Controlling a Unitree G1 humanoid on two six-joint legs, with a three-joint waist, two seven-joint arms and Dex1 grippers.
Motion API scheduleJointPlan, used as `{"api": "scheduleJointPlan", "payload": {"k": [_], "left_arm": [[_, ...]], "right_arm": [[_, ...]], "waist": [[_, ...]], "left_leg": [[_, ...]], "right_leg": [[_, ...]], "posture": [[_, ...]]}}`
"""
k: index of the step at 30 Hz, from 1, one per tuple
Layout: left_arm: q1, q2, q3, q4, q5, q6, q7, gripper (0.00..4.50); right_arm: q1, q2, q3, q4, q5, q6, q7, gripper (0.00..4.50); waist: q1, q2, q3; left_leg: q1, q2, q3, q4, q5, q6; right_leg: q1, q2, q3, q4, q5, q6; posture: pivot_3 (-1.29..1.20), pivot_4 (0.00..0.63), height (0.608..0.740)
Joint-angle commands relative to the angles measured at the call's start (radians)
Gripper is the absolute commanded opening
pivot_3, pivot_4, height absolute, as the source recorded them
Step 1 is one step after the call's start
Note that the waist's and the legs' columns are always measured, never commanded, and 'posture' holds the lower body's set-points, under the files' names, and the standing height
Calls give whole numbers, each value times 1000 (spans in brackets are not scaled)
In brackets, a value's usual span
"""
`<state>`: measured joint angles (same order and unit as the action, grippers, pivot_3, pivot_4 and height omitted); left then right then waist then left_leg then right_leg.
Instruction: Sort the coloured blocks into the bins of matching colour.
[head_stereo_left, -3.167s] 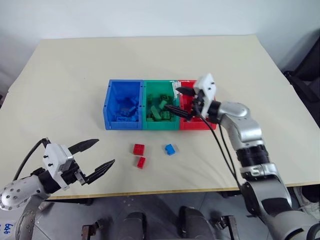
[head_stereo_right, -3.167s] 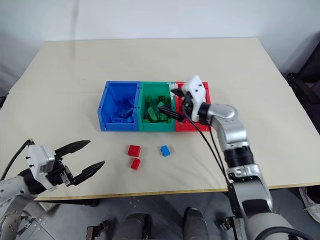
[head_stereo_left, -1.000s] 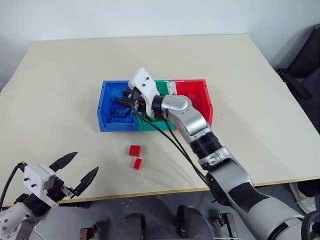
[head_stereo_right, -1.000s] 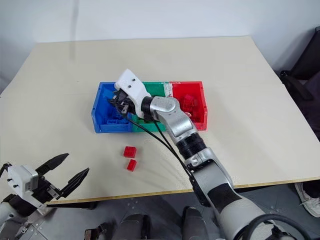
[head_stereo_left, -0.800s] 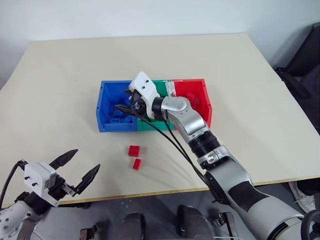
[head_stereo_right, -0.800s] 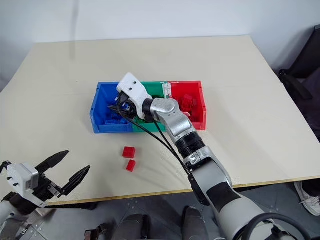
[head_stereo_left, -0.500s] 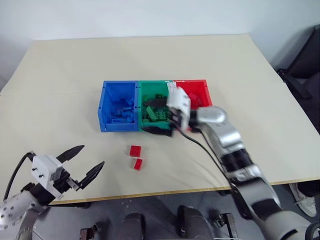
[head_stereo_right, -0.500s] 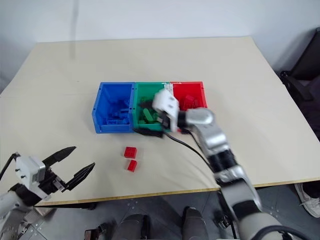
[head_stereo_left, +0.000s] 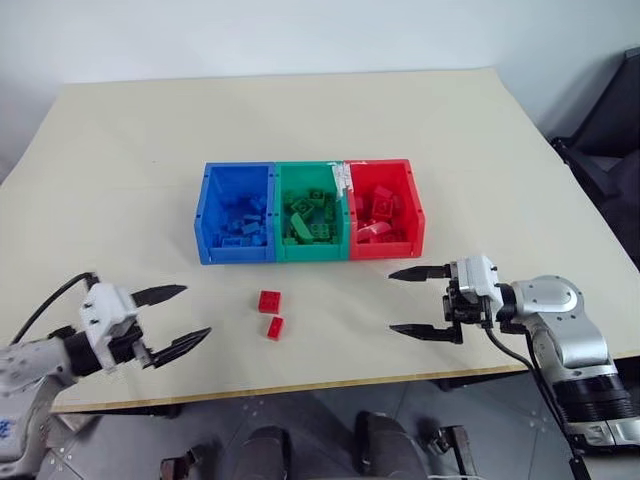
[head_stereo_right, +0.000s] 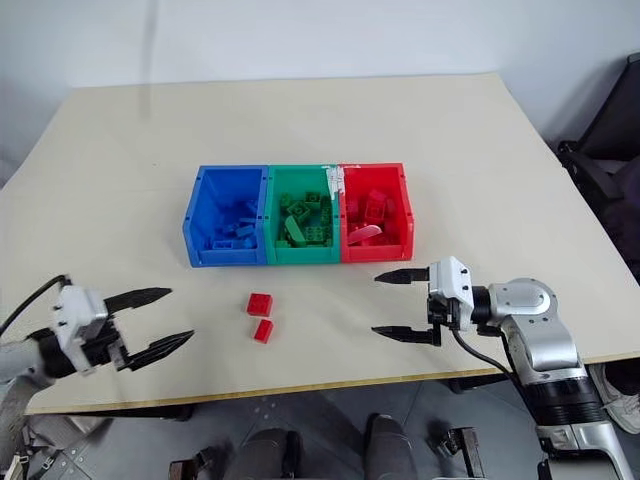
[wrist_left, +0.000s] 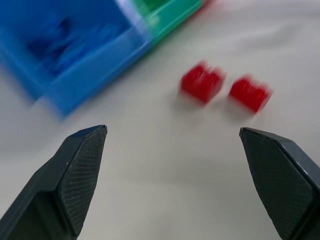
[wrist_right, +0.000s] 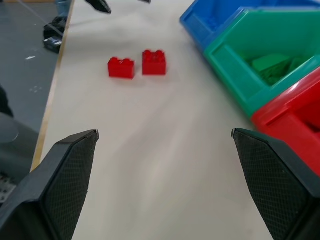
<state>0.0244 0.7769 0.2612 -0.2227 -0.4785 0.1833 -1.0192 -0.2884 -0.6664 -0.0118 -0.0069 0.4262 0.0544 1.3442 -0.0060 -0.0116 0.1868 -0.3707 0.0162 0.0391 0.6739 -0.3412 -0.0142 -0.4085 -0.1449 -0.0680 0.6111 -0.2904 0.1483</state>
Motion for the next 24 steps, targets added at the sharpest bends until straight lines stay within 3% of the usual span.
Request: {"api": "scheduleJointPlan", "payload": {"k": [1,6,15,18,24], "left_arm": [[-114,26,-164,6,81,31,-50,4500],[-264,-10,-296,166,177,-18,-76,4500],[-428,-90,-383,419,261,-154,-134,4500],[-452,-115,-389,458,263,-175,-148,3924],[-484,-151,-392,497,263,-188,-154,2034]], "right_arm": [[44,-28,-34,-85,32,32,-24,4456],[91,-50,-43,-176,44,68,-53,4456],[189,-71,-85,-287,63,124,-120,4456],[210,-78,-97,-297,66,127,-139,4500],[249,-75,-106,-325,69,132,-173,4500]], "waist": [[7,0,0],[4,0,0],[30,0,0],[32,0,0],[30,0,0]], "left_leg": [[0,0,0,1,0,0],[-1,0,1,5,-1,1],[-2,0,1,9,-2,3],[-1,-1,1,10,-3,4],[-1,-1,1,10,-3,4]], "right_leg": [[0,0,0,1,0,0],[0,0,0,1,0,0],[2,1,0,1,1,2],[3,1,1,0,2,3],[3,1,1,0,2,3]], "posture": [[0,150,740],[0,150,740],[0,150,740],[0,150,740],[0,150,740]]}}
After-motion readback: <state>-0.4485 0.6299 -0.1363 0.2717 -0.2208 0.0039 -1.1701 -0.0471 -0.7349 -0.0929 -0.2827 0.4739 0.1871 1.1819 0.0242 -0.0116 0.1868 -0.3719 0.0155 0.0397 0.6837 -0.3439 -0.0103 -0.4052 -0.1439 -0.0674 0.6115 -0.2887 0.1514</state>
